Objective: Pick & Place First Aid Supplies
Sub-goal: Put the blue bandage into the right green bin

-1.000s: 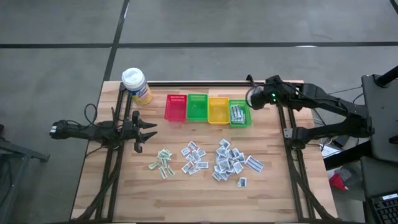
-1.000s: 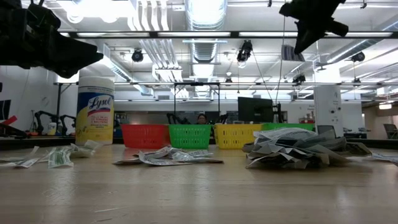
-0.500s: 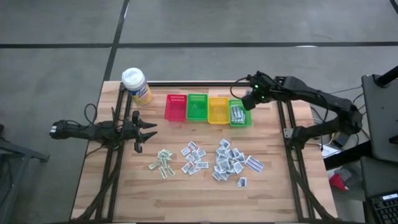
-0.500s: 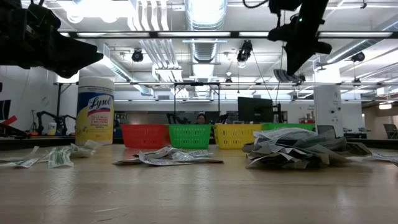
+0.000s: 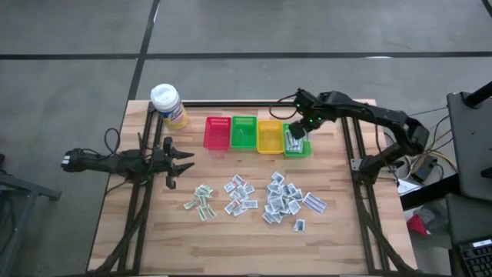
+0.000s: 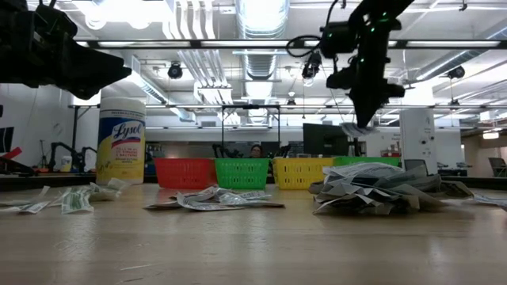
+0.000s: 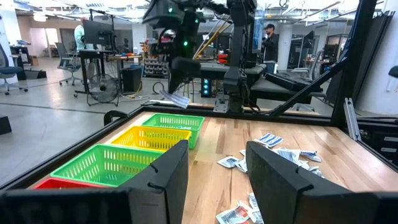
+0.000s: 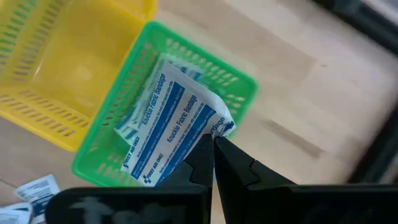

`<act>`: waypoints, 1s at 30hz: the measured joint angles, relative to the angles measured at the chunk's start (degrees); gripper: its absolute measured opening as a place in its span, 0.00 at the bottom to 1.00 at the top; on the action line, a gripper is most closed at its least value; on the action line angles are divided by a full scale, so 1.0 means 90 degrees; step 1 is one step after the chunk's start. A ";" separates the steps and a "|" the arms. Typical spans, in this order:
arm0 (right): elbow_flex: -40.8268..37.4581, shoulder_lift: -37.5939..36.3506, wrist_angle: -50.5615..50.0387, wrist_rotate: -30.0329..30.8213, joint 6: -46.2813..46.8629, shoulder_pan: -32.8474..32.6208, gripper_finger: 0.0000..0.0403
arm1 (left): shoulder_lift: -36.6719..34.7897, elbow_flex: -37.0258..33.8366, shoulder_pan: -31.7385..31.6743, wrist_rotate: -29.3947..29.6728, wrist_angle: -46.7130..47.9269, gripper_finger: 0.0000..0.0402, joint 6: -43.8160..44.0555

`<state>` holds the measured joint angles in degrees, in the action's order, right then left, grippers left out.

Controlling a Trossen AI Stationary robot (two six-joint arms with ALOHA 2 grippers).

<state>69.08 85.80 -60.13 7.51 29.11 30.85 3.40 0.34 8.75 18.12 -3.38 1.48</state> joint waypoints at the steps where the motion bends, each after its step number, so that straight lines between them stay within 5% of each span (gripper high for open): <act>1: -0.0005 0.0100 0.0053 -0.0063 -0.0021 -0.0002 0.02 | 0.0000 0.0000 0.0000 -0.0002 0.0000 0.39 0.0000; 13: -0.0017 0.1267 0.0218 -0.0313 -0.0077 -0.0004 0.02 | 0.0000 0.0000 -0.0002 -0.0002 0.0000 0.39 0.0000; 30: -0.0068 0.1522 0.0442 -0.0340 -0.0257 0.0005 0.02 | 0.0000 0.0000 0.0001 -0.0002 0.0000 0.39 0.0000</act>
<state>68.46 99.50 -56.15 4.45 26.80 30.89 3.40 0.34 8.75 18.11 -3.38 1.48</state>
